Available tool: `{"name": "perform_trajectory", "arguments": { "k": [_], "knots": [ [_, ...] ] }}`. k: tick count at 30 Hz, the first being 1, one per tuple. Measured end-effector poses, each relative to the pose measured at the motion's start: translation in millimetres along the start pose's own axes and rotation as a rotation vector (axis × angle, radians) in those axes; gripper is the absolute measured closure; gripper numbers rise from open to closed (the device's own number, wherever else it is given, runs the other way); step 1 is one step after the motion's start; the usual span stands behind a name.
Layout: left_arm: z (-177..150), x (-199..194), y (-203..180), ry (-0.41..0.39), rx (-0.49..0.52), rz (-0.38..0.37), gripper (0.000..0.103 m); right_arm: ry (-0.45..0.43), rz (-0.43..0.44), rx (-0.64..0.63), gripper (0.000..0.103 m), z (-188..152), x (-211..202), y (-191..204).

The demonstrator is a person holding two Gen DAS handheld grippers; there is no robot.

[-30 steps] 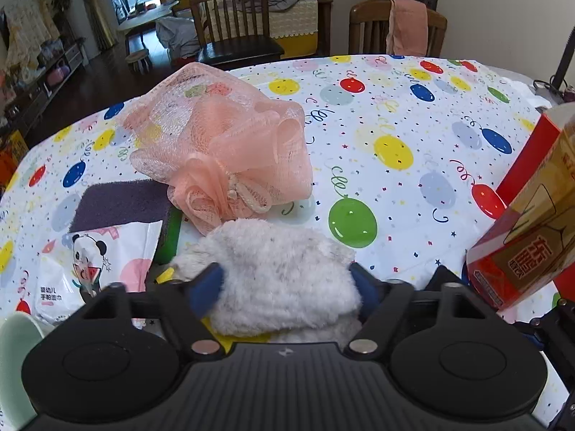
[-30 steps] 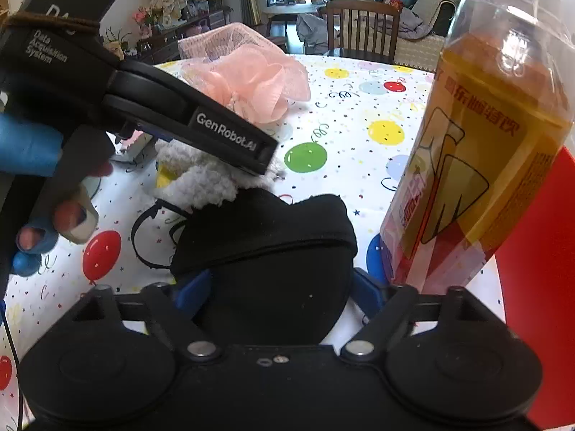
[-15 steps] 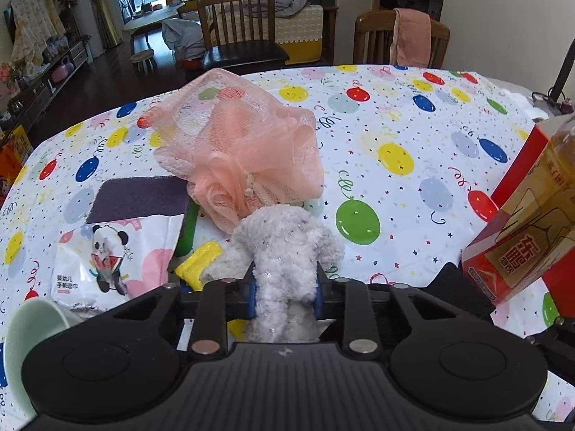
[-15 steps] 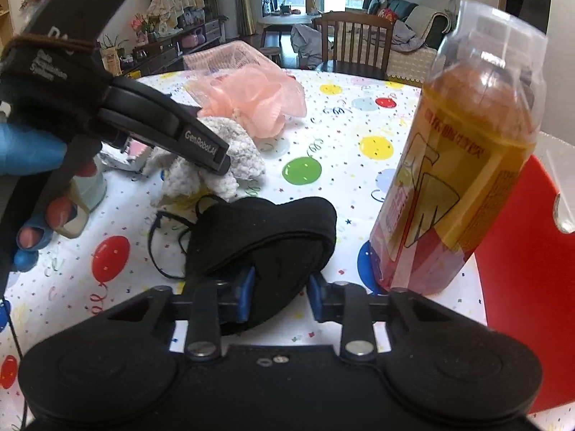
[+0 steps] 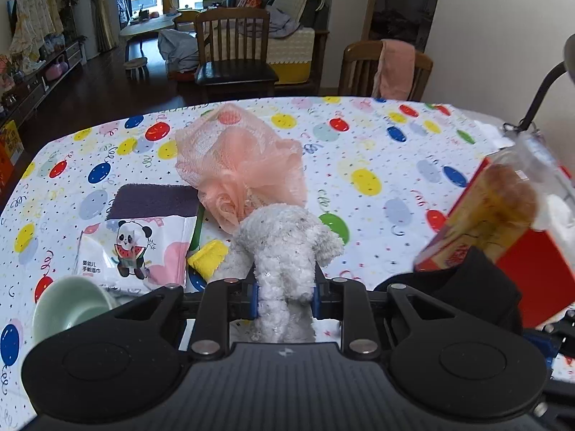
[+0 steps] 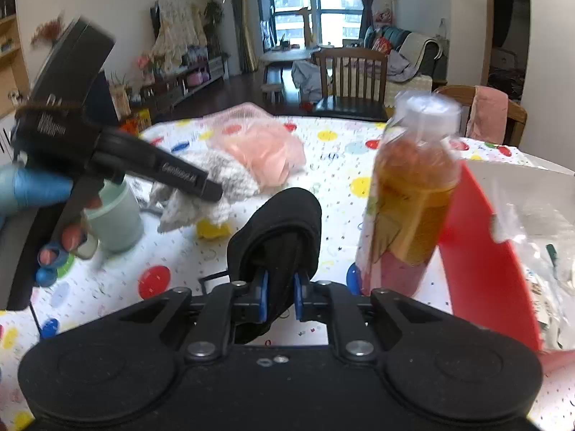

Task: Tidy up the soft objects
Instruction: 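Lift and carry the fluffy cloth and black mask with both tools over the box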

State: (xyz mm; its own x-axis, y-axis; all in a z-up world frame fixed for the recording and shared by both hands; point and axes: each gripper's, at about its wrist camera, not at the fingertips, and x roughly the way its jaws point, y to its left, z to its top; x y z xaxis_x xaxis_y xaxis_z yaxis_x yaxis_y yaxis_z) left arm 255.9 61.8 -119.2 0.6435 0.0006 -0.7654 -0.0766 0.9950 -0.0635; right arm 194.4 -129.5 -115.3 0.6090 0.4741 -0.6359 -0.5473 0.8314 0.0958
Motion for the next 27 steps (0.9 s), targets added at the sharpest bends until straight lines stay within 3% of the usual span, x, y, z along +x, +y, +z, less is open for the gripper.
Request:
{"name": "perform_trajectory", "arguments": {
  "k": [13, 27],
  "knots": [
    [-4, -75, -19, -0.064, 0.020, -0.104, 0.078, -0.113, 0.015, 0.092, 0.092, 10, -82, -27],
    [0, -135, -70, -0.130, 0.089, -0.246, 0.078, -0.230, -0.047, 0.167, 0.092, 19, -143, -76]
  ]
}}
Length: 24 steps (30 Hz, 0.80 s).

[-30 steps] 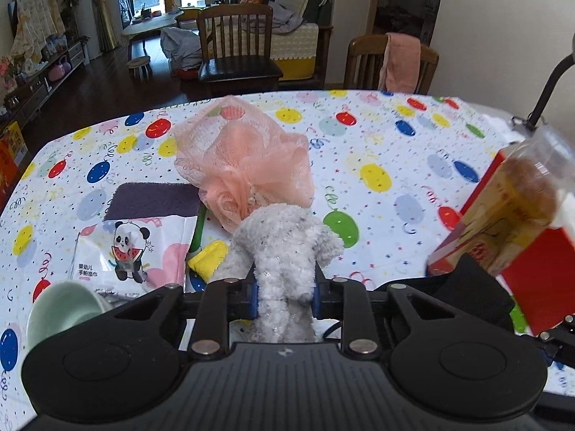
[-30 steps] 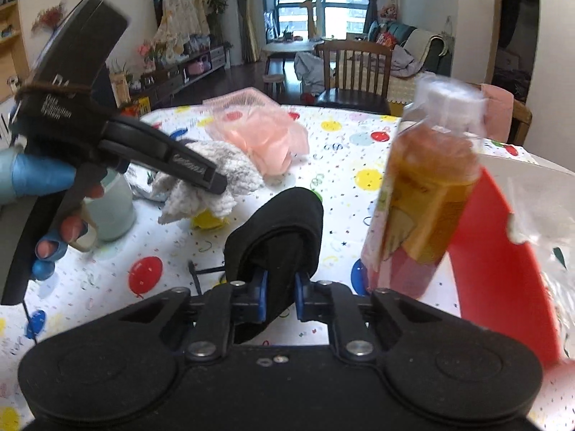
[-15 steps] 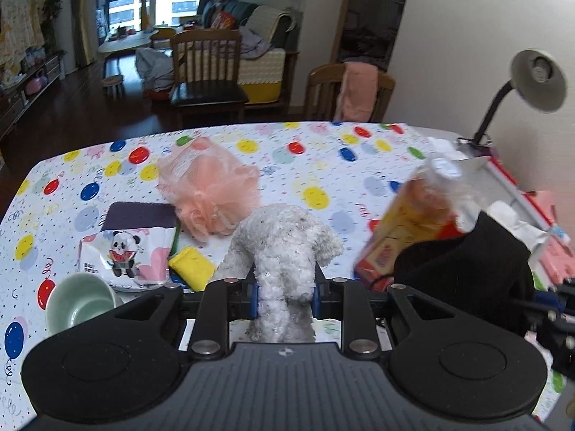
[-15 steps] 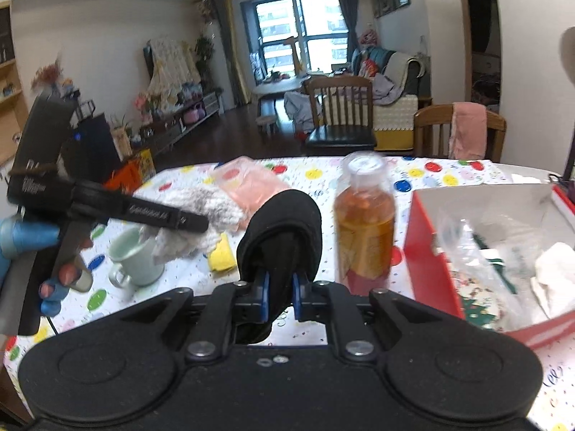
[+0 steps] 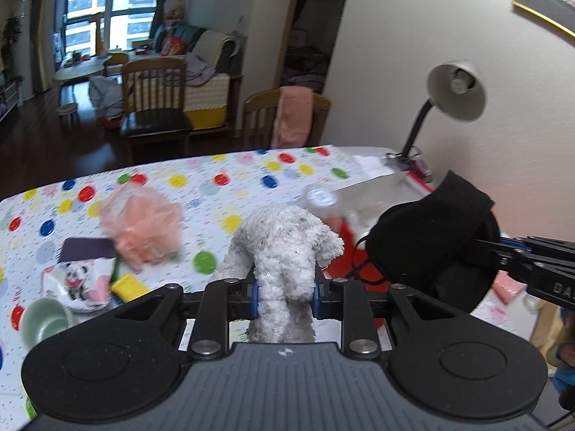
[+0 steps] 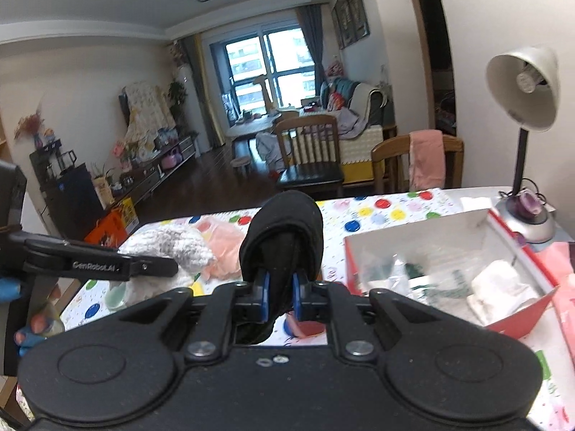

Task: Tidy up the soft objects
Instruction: 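Lift and carry the fluffy cloth and black mask with both tools over the box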

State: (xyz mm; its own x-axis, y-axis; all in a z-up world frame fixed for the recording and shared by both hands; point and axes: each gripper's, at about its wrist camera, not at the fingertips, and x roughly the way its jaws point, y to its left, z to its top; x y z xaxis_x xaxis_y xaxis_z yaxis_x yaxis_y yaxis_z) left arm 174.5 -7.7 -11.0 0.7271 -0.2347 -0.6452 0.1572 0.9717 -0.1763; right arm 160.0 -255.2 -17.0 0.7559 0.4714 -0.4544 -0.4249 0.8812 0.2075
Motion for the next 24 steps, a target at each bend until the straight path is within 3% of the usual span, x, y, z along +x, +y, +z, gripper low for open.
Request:
{"name": "perform_trajectory", "arguments": {
  "k": [11, 24],
  "knots": [
    [22, 8, -70, -0.046, 0.075, -0.075, 0.078, -0.042, -0.073, 0.036, 0.092, 14, -27, -59],
    [40, 61, -156, -0.028, 0.131, -0.086, 0.078, 0.041, -0.143, 0.099, 0.092, 17, -34, -148]
  ]
}}
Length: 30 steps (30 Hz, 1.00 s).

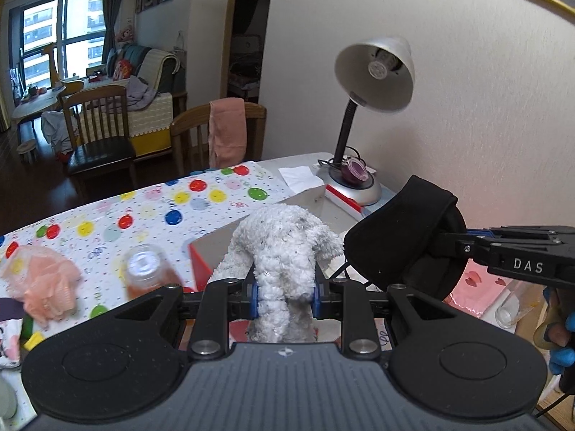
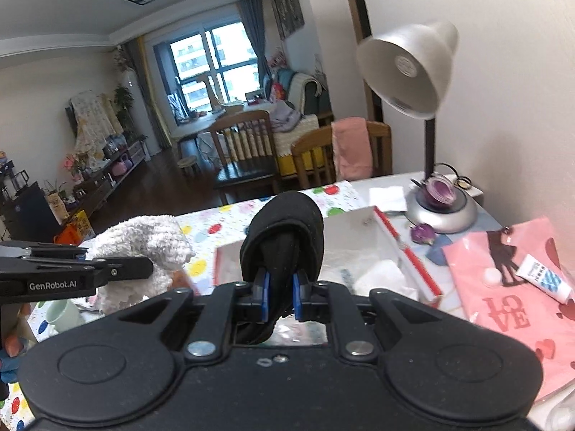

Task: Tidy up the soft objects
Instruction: 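Lift and carry the fluffy cloth and black mask with both tools over the box, then lower both tools into the box and open them to release both items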

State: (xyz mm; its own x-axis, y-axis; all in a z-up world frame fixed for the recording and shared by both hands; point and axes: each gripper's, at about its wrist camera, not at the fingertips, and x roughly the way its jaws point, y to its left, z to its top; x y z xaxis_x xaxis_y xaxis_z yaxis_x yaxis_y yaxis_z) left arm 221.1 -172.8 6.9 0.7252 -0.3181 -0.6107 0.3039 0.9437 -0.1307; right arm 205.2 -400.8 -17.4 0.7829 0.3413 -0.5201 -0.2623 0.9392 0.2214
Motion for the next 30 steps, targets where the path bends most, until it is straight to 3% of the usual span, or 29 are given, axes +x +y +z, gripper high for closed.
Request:
{"name": "perform_trajectory", "arguments": {
  "k": [15, 30],
  "knots": [
    [17, 94, -53, 0.096, 0.005, 0.067, 0.078, 0.101, -0.021, 0.048, 0.091, 16, 36, -77],
    [15, 174, -46, 0.180, -0.012, 0.185, 0.078, 0.256, 0.008, -0.003, 0.091, 12, 98, -85]
  ]
}}
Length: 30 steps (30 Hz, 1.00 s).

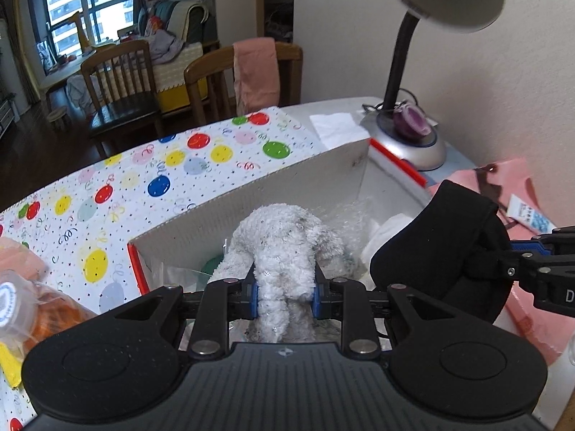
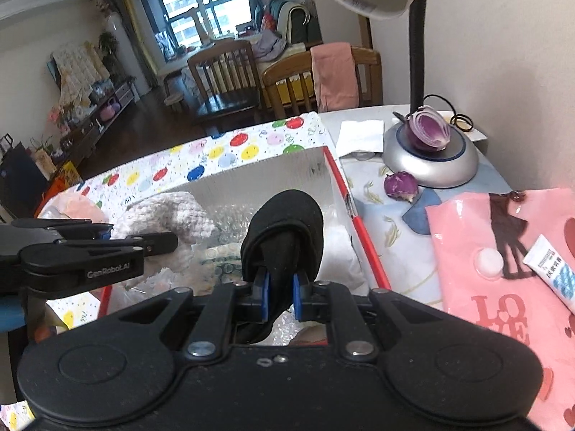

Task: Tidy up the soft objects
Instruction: 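Lower both tools into the box and open them to release both items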

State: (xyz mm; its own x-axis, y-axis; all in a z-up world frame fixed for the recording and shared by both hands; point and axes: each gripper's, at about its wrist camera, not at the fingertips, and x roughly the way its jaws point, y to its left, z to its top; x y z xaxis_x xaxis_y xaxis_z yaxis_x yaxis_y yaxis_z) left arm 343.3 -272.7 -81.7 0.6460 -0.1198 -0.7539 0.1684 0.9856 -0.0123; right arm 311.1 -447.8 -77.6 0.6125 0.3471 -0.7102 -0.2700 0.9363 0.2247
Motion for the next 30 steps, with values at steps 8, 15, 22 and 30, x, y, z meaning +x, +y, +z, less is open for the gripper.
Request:
{"name": "perform_trajectory", "arguments": {
  "k": [8, 15, 22, 30],
  "knots": [
    [-3, 28, 0, 0.028, 0.021, 0.056, 0.078, 0.027, 0.000, -0.035, 0.091, 6, 26, -1],
    [-6, 46, 0, 0.068, 0.023, 0.070, 0.078, 0.058, -0.001, -0.060, 0.091, 7, 43, -1],
    [-11, 56, -4, 0.112, 0.041, 0.061, 0.078, 0.089, -0.024, -0.065, 0.085, 4, 51, -5],
    [-11, 52, -5, 0.112, 0.039, 0.058, 0.032, 0.099, -0.028, -0.074, 0.070, 1, 45, -6]
  ]
}}
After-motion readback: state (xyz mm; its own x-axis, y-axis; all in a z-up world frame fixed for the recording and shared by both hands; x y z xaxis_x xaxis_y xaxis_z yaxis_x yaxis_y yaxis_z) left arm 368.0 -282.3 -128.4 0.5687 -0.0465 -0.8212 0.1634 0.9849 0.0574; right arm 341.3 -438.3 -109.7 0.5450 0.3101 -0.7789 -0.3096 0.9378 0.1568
